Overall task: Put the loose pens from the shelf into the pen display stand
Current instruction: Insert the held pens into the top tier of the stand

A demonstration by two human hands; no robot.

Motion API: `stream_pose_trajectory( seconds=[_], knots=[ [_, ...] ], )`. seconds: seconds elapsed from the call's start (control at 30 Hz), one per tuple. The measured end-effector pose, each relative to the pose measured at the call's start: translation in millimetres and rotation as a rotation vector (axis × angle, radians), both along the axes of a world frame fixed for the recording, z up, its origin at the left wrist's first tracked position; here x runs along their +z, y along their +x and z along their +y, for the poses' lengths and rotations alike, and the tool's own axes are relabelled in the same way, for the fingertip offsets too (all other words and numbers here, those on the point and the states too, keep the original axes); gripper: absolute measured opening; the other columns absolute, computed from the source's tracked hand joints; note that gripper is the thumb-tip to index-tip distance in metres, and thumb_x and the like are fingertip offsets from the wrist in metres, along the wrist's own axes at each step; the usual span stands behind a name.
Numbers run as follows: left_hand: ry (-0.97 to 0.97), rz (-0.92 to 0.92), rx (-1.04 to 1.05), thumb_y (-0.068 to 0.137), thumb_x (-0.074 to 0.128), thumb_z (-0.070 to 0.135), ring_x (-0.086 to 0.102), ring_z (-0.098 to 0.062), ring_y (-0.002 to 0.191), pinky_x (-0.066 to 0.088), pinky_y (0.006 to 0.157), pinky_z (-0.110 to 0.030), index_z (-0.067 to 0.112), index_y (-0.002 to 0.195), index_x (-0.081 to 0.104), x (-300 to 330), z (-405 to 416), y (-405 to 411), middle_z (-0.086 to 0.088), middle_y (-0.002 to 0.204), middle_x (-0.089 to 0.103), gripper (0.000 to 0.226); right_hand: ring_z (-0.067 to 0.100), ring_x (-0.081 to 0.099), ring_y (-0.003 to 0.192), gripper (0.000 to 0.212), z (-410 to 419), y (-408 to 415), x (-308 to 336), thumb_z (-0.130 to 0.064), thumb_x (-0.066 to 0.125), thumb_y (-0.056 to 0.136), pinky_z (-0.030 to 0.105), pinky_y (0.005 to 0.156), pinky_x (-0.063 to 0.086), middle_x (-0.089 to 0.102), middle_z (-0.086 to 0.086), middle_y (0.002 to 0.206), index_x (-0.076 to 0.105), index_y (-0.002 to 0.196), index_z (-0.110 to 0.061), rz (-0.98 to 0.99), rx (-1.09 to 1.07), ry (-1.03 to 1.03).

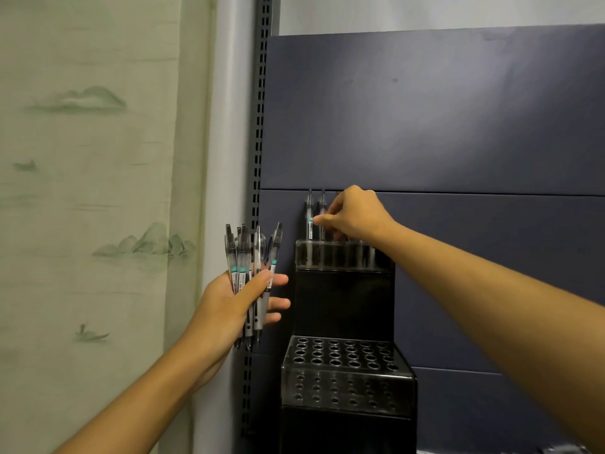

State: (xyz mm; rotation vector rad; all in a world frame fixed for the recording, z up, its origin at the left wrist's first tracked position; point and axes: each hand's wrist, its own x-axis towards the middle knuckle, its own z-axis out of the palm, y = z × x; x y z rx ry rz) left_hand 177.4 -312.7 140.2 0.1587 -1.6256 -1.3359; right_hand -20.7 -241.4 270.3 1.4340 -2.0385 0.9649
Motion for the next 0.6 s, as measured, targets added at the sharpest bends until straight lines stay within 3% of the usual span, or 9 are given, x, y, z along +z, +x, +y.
stream_pose_trajectory(
  seconds=[0.13, 0.23, 0.37, 0.5, 0.6],
  knots=[
    [0.036, 0.053, -0.042, 0.094, 0.056, 0.027, 0.075, -0.022, 0.081, 0.060, 0.064, -0.027, 0.012, 0.111, 0.065, 7, 3, -3, 0.000, 0.104, 0.076, 0.024, 0.002, 0.059, 0.060, 0.035, 29, 15, -8, -0.050, 0.067, 0.088, 0.014, 0.058, 0.045, 0.063, -0.009, 0.069, 0.073, 0.094, -0.017, 0.154, 0.070, -0.152],
    [0.048, 0.074, -0.079, 0.095, 0.056, 0.028, 0.075, -0.021, 0.082, 0.060, 0.064, -0.026, 0.014, 0.112, 0.064, 13, 9, -10, -0.001, 0.105, 0.076, 0.024, 0.000, 0.056, 0.057, 0.034, 46, 38, -23, -0.053, 0.062, 0.089, 0.008, 0.052, 0.041, 0.065, -0.009, 0.072, 0.073, 0.097, -0.023, 0.228, 0.231, -0.028],
    [0.047, 0.073, -0.125, 0.096, 0.054, 0.026, 0.075, -0.023, 0.088, 0.061, 0.067, -0.027, 0.017, 0.113, 0.065, 21, 20, -21, -0.002, 0.104, 0.076, 0.022, -0.007, 0.061, 0.064, 0.032, 47, 47, -38, -0.050, 0.063, 0.090, 0.007, 0.058, 0.045, 0.070, -0.011, 0.077, 0.075, 0.099, -0.021, 0.162, 0.312, 0.017],
    [0.027, 0.053, -0.152, 0.098, 0.053, 0.025, 0.074, -0.026, 0.094, 0.061, 0.076, -0.034, 0.016, 0.115, 0.065, 24, 29, -27, -0.006, 0.106, 0.075, 0.023, -0.013, 0.061, 0.071, 0.025, 50, 47, -48, -0.040, 0.064, 0.094, 0.005, 0.065, 0.045, 0.071, -0.011, 0.078, 0.076, 0.097, -0.018, -0.037, 0.408, -0.050],
    [0.054, 0.051, -0.176, 0.098, 0.053, 0.025, 0.073, -0.028, 0.098, 0.059, 0.085, -0.040, 0.012, 0.112, 0.068, 23, 32, -28, -0.009, 0.108, 0.075, 0.024, -0.014, 0.058, 0.071, 0.021, 50, 46, -53, -0.037, 0.065, 0.093, 0.012, 0.069, 0.043, 0.069, -0.015, 0.075, 0.077, 0.094, -0.021, -0.166, 0.446, -0.118]
  ],
)
